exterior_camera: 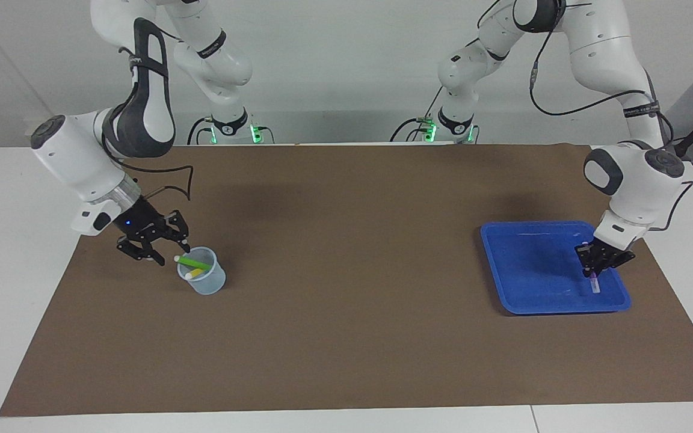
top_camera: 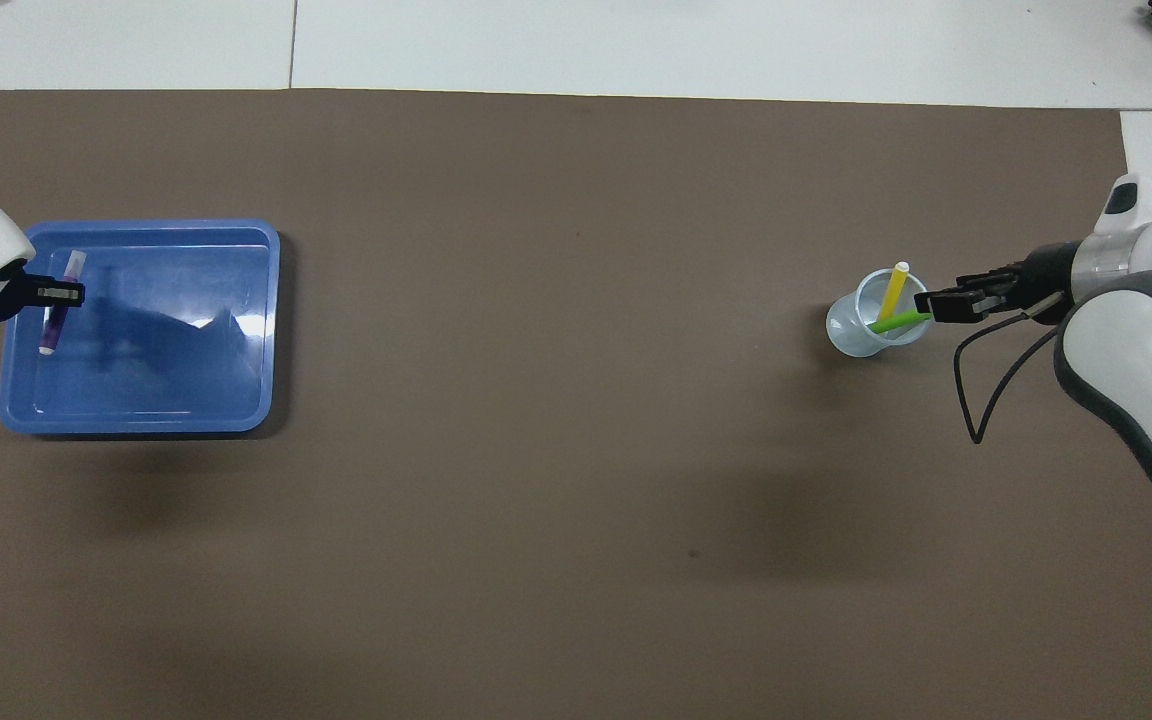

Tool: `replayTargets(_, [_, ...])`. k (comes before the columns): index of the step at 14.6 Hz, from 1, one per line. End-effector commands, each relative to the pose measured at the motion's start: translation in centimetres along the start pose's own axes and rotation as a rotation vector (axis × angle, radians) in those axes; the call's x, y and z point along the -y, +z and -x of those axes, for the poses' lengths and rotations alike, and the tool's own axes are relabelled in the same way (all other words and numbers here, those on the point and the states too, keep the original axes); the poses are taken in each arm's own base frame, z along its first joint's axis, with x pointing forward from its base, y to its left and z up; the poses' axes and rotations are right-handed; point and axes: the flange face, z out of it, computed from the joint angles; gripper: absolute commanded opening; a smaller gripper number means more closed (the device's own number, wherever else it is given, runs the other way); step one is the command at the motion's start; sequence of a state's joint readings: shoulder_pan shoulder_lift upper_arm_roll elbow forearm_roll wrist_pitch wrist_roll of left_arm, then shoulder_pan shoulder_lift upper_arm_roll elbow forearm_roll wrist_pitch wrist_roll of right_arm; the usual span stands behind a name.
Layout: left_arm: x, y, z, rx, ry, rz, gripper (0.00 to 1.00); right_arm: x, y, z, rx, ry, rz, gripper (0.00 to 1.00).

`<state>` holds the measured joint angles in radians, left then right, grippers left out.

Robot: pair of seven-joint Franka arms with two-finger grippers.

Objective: Right arm passes pens to left for tray arrangement
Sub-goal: 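Lower the purple pen into the blue tray and release with the left gripper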

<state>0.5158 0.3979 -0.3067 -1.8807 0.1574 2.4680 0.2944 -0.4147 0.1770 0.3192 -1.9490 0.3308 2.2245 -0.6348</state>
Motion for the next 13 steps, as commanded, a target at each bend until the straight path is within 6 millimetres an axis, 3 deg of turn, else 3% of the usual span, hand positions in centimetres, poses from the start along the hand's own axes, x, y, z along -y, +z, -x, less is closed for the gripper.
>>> replayTargets(1, [0.3, 1.3, 0.8, 0.006, 0.006, -0.008, 0.0, -0.1, 0.5, 0.6, -0.004, 0.016, 0.025, 0.62])
replayTargets(3, [0.3, 1.7, 1.3, 0.014, 0.0, -0.005, 0.0, -0.4, 0.4, 0.7, -0.008, 0.02, 0.028, 0.59])
replayTargets(4, [0.3, 1.8, 1.3, 0.014, -0.003, -0.004, 0.0, -0.4, 0.4, 0.8, -0.006, 0.024, 0.028, 0.48])
replayTargets(13, [1.0, 1.9, 1.8, 0.02, -0.043, -0.006, 0.0, -0.9, 1.6, 1.3, -0.009, 0.05, 0.032, 0.41])
